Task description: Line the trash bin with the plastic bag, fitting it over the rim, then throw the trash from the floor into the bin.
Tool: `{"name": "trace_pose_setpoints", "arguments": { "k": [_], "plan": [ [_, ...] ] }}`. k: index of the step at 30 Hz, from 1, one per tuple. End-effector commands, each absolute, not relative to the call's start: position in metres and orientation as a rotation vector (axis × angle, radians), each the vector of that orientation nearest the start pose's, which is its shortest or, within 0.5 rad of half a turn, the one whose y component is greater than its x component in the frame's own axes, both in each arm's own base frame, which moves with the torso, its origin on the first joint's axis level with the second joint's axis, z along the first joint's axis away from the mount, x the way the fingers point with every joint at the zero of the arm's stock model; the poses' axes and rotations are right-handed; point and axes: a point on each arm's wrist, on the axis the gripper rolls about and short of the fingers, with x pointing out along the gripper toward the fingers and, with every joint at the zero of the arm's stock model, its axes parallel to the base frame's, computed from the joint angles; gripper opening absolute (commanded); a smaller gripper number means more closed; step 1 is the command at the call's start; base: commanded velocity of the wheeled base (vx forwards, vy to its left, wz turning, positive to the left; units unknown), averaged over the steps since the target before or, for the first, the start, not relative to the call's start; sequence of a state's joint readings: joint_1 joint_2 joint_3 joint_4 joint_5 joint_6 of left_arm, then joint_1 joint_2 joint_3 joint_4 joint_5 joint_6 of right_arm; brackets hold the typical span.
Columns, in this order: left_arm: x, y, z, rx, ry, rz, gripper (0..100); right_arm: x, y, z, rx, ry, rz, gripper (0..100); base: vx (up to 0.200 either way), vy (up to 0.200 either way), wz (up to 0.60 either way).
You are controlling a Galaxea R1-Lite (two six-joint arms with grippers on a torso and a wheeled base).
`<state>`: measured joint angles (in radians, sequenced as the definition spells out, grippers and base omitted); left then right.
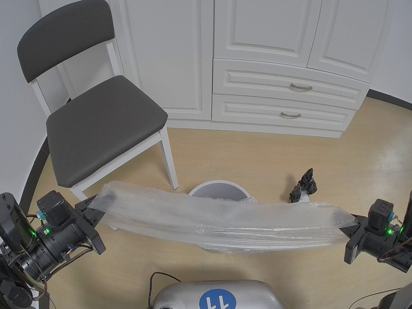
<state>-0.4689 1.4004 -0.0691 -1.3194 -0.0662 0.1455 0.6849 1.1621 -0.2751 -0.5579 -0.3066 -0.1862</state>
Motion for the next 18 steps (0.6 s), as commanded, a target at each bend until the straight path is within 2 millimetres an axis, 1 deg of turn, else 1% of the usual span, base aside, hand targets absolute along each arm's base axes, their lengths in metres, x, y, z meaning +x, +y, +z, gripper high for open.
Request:
{"name": "trace_pose_setpoints", "arguments": {
  "k": [1, 18],
  "plan": [
    [0.1485, -0.075, 0.1416, 0.16, -0.021, -0.525, 0, 0.1171, 0.0859, 0.1546, -0.343, 0.255, 0.397, 0, 0.0, 0.0, 0.0],
    [0.1483, -0.0743, 0.1408, 0.168, -0.014, -0.523, 0, 0.1169, 0.0854, 0.1537, -0.355, 0.258, 0.397, 0, 0.0, 0.0, 0.0]
  ]
}}
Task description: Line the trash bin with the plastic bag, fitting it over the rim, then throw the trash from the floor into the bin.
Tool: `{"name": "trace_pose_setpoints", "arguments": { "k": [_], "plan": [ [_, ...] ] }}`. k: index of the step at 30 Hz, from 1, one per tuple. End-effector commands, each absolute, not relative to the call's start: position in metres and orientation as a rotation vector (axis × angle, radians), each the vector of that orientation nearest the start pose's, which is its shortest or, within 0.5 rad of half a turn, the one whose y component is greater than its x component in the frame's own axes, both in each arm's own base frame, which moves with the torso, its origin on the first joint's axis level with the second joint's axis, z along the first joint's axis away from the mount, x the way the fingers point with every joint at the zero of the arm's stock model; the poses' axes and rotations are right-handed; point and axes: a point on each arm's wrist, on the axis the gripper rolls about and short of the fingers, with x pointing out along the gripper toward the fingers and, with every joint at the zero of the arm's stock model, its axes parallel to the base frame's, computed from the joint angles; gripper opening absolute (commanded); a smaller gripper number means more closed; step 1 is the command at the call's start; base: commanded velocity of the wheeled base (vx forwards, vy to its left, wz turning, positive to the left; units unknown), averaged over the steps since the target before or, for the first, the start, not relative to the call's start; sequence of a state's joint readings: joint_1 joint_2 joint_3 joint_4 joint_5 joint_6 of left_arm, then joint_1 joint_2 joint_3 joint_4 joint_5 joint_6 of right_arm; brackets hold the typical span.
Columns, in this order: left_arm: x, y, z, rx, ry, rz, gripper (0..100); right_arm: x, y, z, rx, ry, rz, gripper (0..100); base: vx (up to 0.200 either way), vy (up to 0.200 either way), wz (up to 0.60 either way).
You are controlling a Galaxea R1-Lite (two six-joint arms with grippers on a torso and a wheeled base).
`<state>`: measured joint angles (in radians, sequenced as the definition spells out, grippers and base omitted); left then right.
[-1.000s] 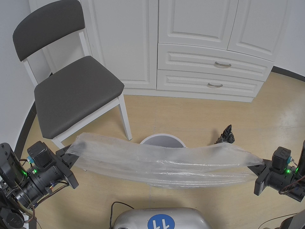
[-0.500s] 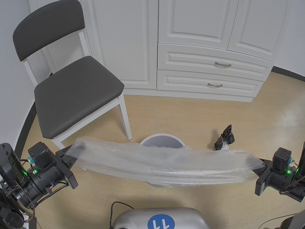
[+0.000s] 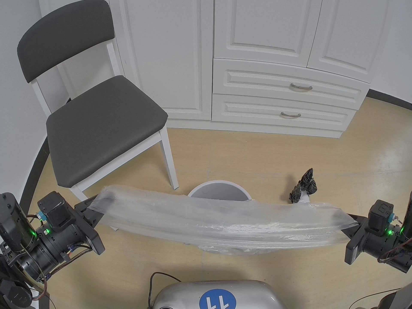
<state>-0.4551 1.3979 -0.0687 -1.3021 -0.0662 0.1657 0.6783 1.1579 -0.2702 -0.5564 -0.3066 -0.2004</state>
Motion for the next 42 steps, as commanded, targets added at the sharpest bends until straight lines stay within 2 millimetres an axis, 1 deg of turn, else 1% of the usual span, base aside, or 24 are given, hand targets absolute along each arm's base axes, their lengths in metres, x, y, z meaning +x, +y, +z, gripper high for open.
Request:
{"name": "trace_pose_setpoints", "arguments": {
  "k": [1, 11, 26, 37, 42],
  "plan": [
    [0.148, -0.074, 0.141, 0.168, -0.014, -0.523, 0, 0.117, 0.085, 0.154, -0.355, 0.258, 0.397, 0, 0.0, 0.0, 0.0],
    [0.148, -0.074, 0.14, 0.171, -0.012, -0.523, 0, 0.115, 0.084, 0.155, -0.352, 0.248, 0.397, 0, 0.0, 0.0, 0.0],
    [0.148, -0.07, 0.138, 0.204, -0.009, -0.501, 0, 0.116, 0.079, 0.152, -0.388, 0.255, 0.374, 0, 0.0, 0.0, 0.0],
    [0.152, -0.073, 0.138, 0.202, -0.011, -0.513, 0, 0.118, 0.081, 0.151, -0.395, 0.265, 0.377, 0, 0.0, 0.0, 0.0],
    [0.148, -0.082, 0.137, 0.203, -0.009, -0.566, 0, 0.121, 0.083, 0.151, -0.391, 0.264, 0.376, 0, 0.0, 0.0, 0.0]
  ]
}}
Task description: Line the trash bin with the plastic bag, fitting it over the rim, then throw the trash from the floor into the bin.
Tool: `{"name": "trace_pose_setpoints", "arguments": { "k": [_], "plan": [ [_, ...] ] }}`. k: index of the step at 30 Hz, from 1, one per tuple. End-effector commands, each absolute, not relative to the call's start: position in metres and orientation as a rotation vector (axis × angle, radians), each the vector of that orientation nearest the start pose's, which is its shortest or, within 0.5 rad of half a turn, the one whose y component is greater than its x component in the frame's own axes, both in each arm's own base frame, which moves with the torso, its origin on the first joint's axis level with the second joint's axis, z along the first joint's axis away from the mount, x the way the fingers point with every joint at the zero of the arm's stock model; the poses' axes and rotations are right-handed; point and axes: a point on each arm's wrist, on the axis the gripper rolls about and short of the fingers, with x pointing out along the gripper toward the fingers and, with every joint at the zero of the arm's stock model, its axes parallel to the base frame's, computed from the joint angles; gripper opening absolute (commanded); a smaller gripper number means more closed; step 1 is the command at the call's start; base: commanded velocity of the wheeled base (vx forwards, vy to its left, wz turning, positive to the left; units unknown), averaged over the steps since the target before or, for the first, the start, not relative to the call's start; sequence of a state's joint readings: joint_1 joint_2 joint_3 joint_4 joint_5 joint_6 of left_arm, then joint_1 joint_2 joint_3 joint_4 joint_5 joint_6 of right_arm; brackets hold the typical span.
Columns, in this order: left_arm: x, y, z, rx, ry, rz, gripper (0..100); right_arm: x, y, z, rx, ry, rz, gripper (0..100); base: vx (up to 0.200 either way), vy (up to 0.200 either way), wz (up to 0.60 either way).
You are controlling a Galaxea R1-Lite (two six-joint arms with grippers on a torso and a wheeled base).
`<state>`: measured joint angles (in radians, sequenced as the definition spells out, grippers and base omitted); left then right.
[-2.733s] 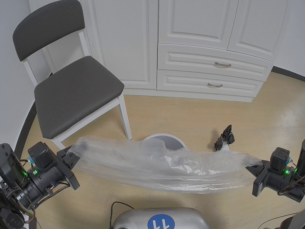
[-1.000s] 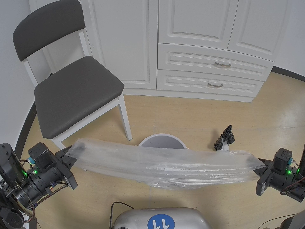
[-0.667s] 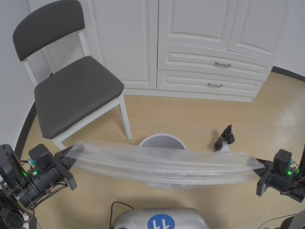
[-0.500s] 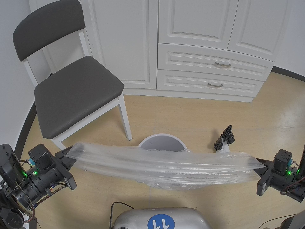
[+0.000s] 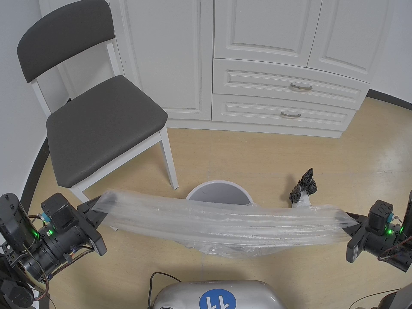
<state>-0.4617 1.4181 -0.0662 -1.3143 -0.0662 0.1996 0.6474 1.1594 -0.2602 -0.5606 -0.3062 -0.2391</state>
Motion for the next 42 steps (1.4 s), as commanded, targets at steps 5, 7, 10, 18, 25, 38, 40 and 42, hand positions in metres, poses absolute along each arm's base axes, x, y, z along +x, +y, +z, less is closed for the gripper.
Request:
{"name": "trace_pose_setpoints", "arguments": {
  "k": [5, 7, 10, 18, 25, 38, 40, 42],
  "plan": [
    [0.147, -0.088, 0.135, 0.205, -0.004, -0.596, 0, 0.123, 0.085, 0.153, -0.383, 0.26, 0.375, 0, 0.0, 0.0, 0.0],
    [0.147, -0.092, 0.135, 0.201, -0.002, -0.617, 0, 0.123, 0.085, 0.153, -0.38, 0.26, 0.377, 0, 0.0, 0.0, 0.0],
    [0.147, -0.098, 0.136, 0.199, -0.01, -0.646, 0, 0.122, 0.086, 0.153, -0.381, 0.257, 0.386, 0, 0.0, 0.0, 0.0],
    [0.141, -0.107, 0.137, 0.196, -0.021, -0.7, 0, 0.125, 0.089, 0.154, -0.378, 0.261, 0.389, 0, 0.0, 0.0, 0.0],
    [0.143, -0.112, 0.138, 0.19, -0.021, -0.715, 0, 0.129, 0.103, 0.156, -0.313, 0.244, 0.422, 0, 0.0, 0.0, 0.0],
    [0.147, -0.13, 0.135, 0.101, -0.078, -0.769, 0, 0.129, 0.13, 0.153, -0.203, 0.2, 0.514, 0, 0.0, 0.0, 0.0],
    [0.146, -0.134, 0.134, 0.084, -0.073, -0.788, 0, 0.129, 0.133, 0.153, -0.188, 0.194, 0.526, 0, 0.0, 0.0, 0.0],
    [0.143, -0.138, 0.135, 0.052, -0.062, -0.801, 0, 0.129, 0.135, 0.153, -0.176, 0.188, 0.536, 0, 0.0, 0.0, 0.0]
  ]
}}
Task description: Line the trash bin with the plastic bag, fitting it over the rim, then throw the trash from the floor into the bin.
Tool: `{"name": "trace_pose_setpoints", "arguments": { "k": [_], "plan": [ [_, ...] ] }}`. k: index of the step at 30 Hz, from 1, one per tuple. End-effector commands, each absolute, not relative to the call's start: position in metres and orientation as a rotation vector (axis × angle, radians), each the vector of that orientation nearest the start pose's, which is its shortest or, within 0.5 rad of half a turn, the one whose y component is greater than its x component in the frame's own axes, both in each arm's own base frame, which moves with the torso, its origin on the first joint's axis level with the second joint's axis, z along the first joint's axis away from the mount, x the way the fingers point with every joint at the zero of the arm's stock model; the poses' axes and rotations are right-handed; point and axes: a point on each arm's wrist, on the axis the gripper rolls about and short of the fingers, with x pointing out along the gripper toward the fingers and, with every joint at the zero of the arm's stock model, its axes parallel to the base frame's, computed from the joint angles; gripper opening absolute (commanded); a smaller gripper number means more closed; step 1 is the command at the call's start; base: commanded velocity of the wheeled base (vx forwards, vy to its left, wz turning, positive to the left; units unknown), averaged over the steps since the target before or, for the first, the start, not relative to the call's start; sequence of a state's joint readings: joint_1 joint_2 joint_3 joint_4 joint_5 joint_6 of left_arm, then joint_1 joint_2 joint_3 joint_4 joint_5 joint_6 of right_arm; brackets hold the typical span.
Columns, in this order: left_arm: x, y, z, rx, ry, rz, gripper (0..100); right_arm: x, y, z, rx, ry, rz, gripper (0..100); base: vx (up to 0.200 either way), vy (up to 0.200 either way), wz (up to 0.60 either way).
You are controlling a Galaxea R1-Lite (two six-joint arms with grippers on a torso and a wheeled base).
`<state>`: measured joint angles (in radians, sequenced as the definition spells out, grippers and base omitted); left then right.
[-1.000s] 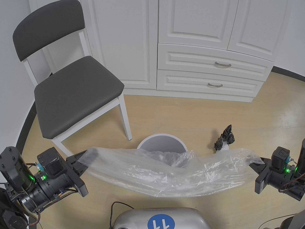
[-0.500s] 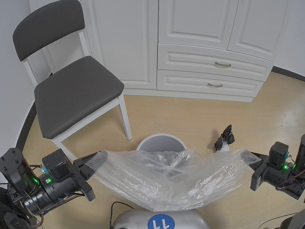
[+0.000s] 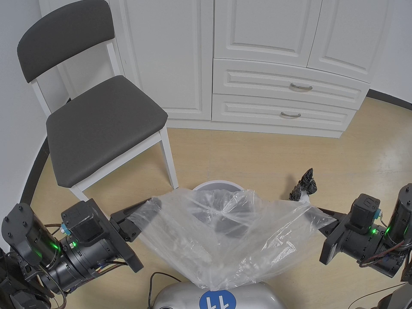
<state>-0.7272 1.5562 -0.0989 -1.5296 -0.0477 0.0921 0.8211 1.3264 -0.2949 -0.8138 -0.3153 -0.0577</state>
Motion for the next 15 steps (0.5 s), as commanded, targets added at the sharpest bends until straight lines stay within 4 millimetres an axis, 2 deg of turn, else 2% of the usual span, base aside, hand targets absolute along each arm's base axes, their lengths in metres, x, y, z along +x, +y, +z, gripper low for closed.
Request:
{"name": "trace_pose_setpoints", "arguments": {
  "k": [1, 15],
  "plan": [
    [0.142, -0.139, 0.135, 0.042, -0.059, -0.804, 0, 0.129, 0.136, 0.152, -0.172, 0.184, 0.541, 0, 0.0, 0.0, 0.0],
    [0.138, -0.143, 0.137, 0.014, -0.061, -0.803, 0, 0.125, 0.147, 0.15, -0.144, 0.167, 0.598, 0, 0.0, 0.0, 0.0]
  ]
}}
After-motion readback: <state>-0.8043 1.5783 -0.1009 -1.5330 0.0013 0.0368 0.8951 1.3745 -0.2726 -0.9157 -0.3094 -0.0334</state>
